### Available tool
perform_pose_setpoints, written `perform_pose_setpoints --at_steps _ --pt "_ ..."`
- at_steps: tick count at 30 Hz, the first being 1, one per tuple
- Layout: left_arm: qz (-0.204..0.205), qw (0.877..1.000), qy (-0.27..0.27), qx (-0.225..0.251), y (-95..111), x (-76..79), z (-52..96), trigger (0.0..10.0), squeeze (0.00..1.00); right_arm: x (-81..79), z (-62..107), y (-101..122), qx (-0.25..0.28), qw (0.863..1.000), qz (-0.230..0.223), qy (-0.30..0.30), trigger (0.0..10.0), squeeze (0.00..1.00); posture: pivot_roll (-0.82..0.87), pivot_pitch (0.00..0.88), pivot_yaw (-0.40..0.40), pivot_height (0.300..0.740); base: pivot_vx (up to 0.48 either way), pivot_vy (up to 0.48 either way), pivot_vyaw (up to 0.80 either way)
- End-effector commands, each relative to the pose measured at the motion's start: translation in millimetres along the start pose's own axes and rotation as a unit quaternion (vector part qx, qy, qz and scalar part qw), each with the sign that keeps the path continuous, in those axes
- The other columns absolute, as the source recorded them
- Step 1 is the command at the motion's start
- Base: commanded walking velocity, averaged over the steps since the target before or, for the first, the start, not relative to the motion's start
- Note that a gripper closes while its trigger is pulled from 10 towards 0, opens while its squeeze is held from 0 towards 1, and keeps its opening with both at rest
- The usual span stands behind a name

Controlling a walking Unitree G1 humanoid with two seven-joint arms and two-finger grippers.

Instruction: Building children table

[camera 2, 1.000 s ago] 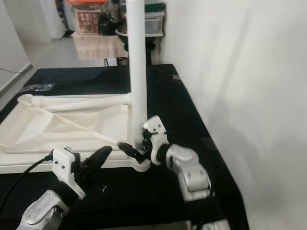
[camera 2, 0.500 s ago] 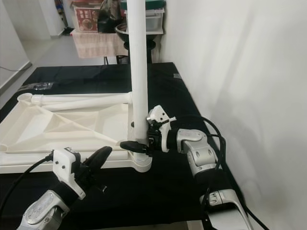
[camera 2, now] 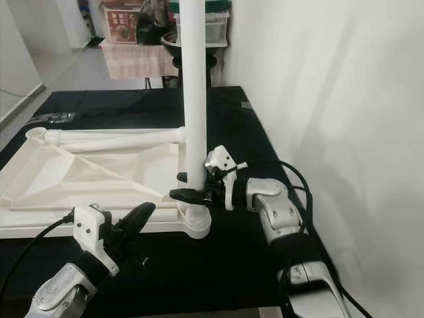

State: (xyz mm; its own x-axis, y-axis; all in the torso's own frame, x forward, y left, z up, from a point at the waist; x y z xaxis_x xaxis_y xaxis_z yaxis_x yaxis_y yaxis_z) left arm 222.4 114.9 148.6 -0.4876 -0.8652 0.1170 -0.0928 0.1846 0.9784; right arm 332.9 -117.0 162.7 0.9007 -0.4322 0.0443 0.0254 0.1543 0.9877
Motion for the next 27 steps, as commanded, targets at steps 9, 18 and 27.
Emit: perform_pose_setpoints --at_steps 9,18,27 --pt "0.003 1.000 0.001 -0.005 0 -5.6 1.9 10.0 0.00 -20.2 -1.8 -34 -0.063 0.959 -0.067 -0.269 0.0 0.00 -0.08 0.017 0.000 0.740 0.000 0.000 0.00" --pt "0.002 1.000 0.004 -0.004 0 -5.1 2.2 10.0 0.00 -18.7 -2.9 -30 -0.071 0.960 -0.050 -0.267 10.0 0.37 -0.08 0.016 -0.006 0.740 0.000 0.000 0.00" --pt "0.004 1.000 0.003 -0.004 -1 -2.4 1.1 10.0 0.00 -10.0 -7.5 5 0.029 0.984 -0.061 -0.165 10.0 0.85 -0.07 0.003 -0.008 0.740 0.000 0.000 0.00"
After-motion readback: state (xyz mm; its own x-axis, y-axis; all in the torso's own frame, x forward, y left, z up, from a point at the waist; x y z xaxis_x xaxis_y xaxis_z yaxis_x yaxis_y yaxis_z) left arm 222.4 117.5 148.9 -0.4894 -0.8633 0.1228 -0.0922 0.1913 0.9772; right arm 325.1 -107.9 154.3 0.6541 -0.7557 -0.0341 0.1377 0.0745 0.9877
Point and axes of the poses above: a point about 5 cm out from each wrist's last joint towards the gripper, its own z axis pointing back from the gripper into the wrist, its own y axis along the axis of the wrist's last joint, x = y × z, the point moved 1 cm from there along -z, pointing out of the wrist towards the gripper
